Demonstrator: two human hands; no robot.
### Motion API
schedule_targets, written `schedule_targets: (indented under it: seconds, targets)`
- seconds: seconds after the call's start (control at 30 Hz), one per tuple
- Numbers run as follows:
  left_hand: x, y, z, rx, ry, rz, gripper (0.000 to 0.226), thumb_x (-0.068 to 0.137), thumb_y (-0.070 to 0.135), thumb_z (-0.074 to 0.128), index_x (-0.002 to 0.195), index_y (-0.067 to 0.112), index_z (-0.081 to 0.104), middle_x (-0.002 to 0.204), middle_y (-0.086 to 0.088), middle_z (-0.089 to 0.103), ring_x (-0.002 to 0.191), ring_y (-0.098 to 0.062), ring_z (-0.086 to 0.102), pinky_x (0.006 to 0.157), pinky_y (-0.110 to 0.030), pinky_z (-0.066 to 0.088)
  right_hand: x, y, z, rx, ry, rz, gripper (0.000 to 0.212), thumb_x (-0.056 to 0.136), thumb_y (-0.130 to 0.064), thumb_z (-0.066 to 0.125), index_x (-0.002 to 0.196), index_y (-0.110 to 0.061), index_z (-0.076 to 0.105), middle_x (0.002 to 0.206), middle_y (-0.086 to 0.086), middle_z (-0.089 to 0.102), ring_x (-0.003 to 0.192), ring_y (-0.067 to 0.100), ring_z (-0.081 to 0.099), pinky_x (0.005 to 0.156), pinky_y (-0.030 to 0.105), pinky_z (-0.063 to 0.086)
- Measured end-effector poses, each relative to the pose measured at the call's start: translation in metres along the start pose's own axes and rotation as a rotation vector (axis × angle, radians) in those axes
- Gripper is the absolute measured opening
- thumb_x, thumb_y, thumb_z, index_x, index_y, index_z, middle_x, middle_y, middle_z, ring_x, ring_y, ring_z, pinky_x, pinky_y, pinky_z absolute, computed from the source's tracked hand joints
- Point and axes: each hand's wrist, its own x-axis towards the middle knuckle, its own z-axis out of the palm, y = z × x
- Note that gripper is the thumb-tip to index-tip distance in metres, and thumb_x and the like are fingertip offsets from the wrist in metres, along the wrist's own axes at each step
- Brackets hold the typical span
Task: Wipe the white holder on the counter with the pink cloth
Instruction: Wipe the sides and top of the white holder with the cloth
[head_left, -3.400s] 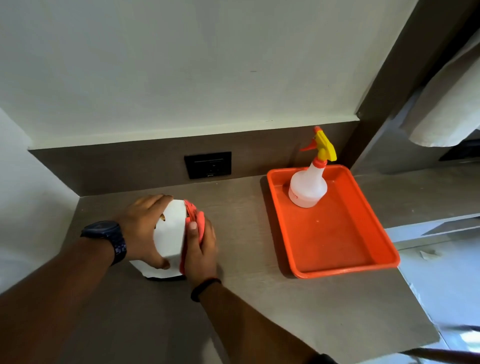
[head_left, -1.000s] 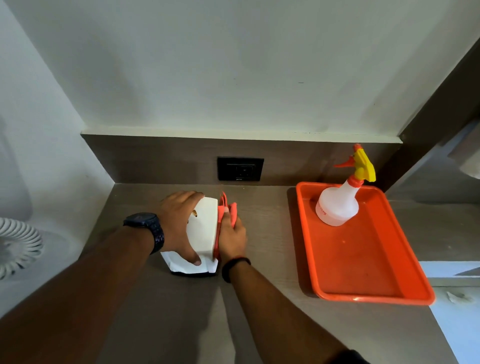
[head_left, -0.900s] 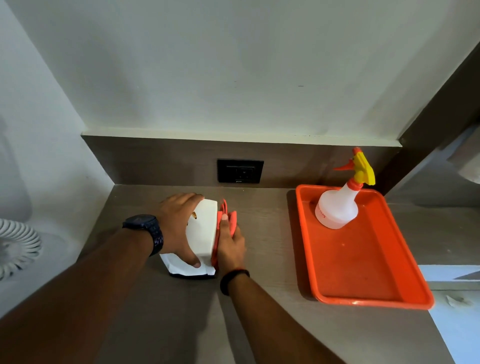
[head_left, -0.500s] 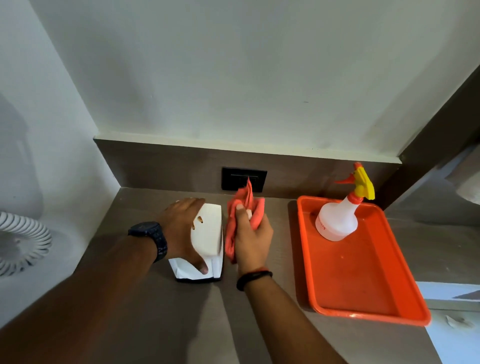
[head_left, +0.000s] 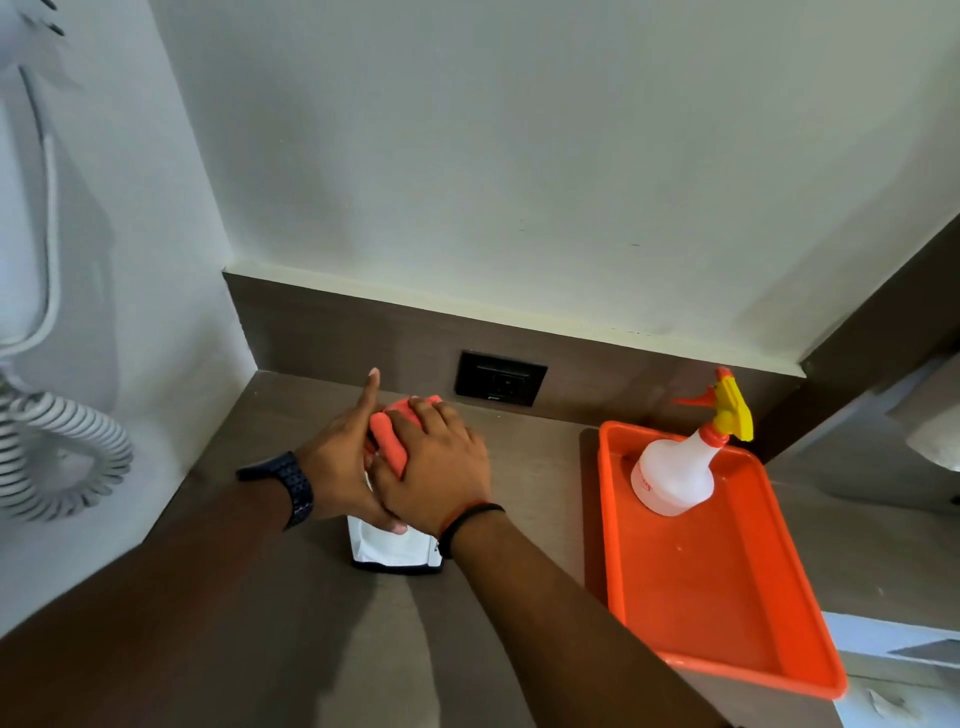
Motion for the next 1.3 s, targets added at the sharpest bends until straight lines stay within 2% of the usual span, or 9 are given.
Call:
schedule_targets:
  seconds: [0.1, 0.17, 0.37, 0.47, 0.57, 0.83, 0.97, 1.13, 1.3]
  targets:
    - [0.003, 0.001, 0.001, 0.007, -0.025, -0.001, 0.165, 0.014, 0.073, 0.082, 0.121, 0.050, -0.042, 0.147, -0.003, 0.039, 0.133, -0.019, 0.040, 0.113, -0.037, 0.033, -0.008, 0.003, 0.001, -0.002, 0.006, -0.034, 0.048, 0.088, -0.049, 0.048, 0.132, -0.029, 0.048, 0.146, 0.005, 0.048, 0.141, 0.029, 0.033, 0.106, 0.050, 0.036]
    - [0.003, 0.003, 0.002, 0.027, -0.025, -0.018, 0.167, 0.024, 0.058, 0.090, 0.129, 0.040, -0.038, 0.144, -0.002, 0.042, 0.129, -0.020, 0.044, 0.105, -0.030, 0.037, -0.012, 0.008, -0.001, 0.005, 0.001, -0.034, 0.053, 0.087, -0.052, 0.044, 0.134, -0.028, 0.048, 0.146, 0.007, 0.048, 0.141, 0.029, 0.034, 0.106, 0.050, 0.036]
    - [0.001, 0.007, 0.005, 0.064, 0.027, -0.072, 0.162, 0.036, 0.046, 0.096, 0.132, 0.041, -0.034, 0.157, -0.007, 0.021, 0.138, -0.026, 0.032, 0.111, -0.039, 0.035, -0.001, 0.018, -0.002, 0.106, -0.006, 0.151, 0.054, 0.092, -0.050, 0.047, 0.138, -0.021, 0.045, 0.150, 0.009, 0.043, 0.141, 0.028, 0.033, 0.112, 0.048, 0.034]
    - [-0.003, 0.008, 0.005, 0.046, 0.020, -0.078, 0.164, 0.027, 0.058, 0.091, 0.131, 0.042, -0.035, 0.157, -0.004, 0.021, 0.140, -0.024, 0.029, 0.111, -0.038, 0.033, 0.003, 0.006, 0.004, 0.080, 0.036, 0.082, 0.044, 0.089, -0.041, 0.052, 0.127, -0.019, 0.055, 0.138, 0.008, 0.055, 0.134, 0.030, 0.042, 0.105, 0.052, 0.040]
    - [-0.006, 0.008, 0.005, 0.022, 0.017, -0.047, 0.164, 0.011, 0.074, 0.079, 0.125, 0.045, -0.035, 0.150, -0.006, 0.036, 0.134, -0.021, 0.040, 0.108, -0.034, 0.036, -0.007, 0.004, 0.007, 0.027, 0.084, -0.055, 0.039, 0.083, -0.038, 0.055, 0.119, -0.023, 0.061, 0.127, 0.005, 0.063, 0.126, 0.030, 0.050, 0.097, 0.049, 0.044]
    - [-0.006, 0.010, 0.010, 0.041, 0.070, -0.089, 0.163, 0.033, 0.048, 0.095, 0.141, 0.034, -0.027, 0.158, -0.006, 0.019, 0.140, -0.025, 0.028, 0.113, -0.042, 0.032, -0.011, 0.023, 0.002, 0.107, 0.078, 0.048, 0.047, 0.084, -0.033, 0.058, 0.129, -0.018, 0.056, 0.141, 0.007, 0.055, 0.135, 0.028, 0.043, 0.107, 0.046, 0.040]
    - [-0.006, 0.010, 0.010, 0.046, 0.081, -0.088, 0.164, 0.026, 0.057, 0.091, 0.146, 0.028, -0.016, 0.158, -0.001, 0.017, 0.141, -0.021, 0.025, 0.114, -0.038, 0.030, 0.005, 0.019, 0.001, 0.136, 0.056, 0.131, 0.045, 0.086, -0.031, 0.056, 0.130, -0.018, 0.055, 0.142, 0.008, 0.053, 0.135, 0.029, 0.041, 0.109, 0.045, 0.038]
    - [-0.004, 0.002, 0.014, 0.049, 0.104, -0.043, 0.169, 0.012, 0.081, 0.076, 0.145, 0.033, -0.017, 0.153, -0.003, 0.031, 0.137, -0.018, 0.034, 0.113, -0.037, 0.032, -0.005, 0.003, 0.006, 0.032, 0.112, -0.021, 0.040, 0.078, -0.037, 0.055, 0.115, -0.024, 0.064, 0.123, 0.003, 0.065, 0.123, 0.028, 0.051, 0.093, 0.047, 0.046]
    - [-0.007, 0.002, 0.015, 0.051, 0.111, -0.068, 0.168, 0.012, 0.073, 0.080, 0.146, 0.031, -0.015, 0.152, -0.007, 0.033, 0.135, -0.025, 0.037, 0.109, -0.039, 0.038, -0.019, 0.020, 0.002, 0.081, 0.111, -0.109, 0.040, 0.076, -0.035, 0.063, 0.116, -0.027, 0.064, 0.129, 0.003, 0.065, 0.125, 0.028, 0.052, 0.093, 0.047, 0.045]
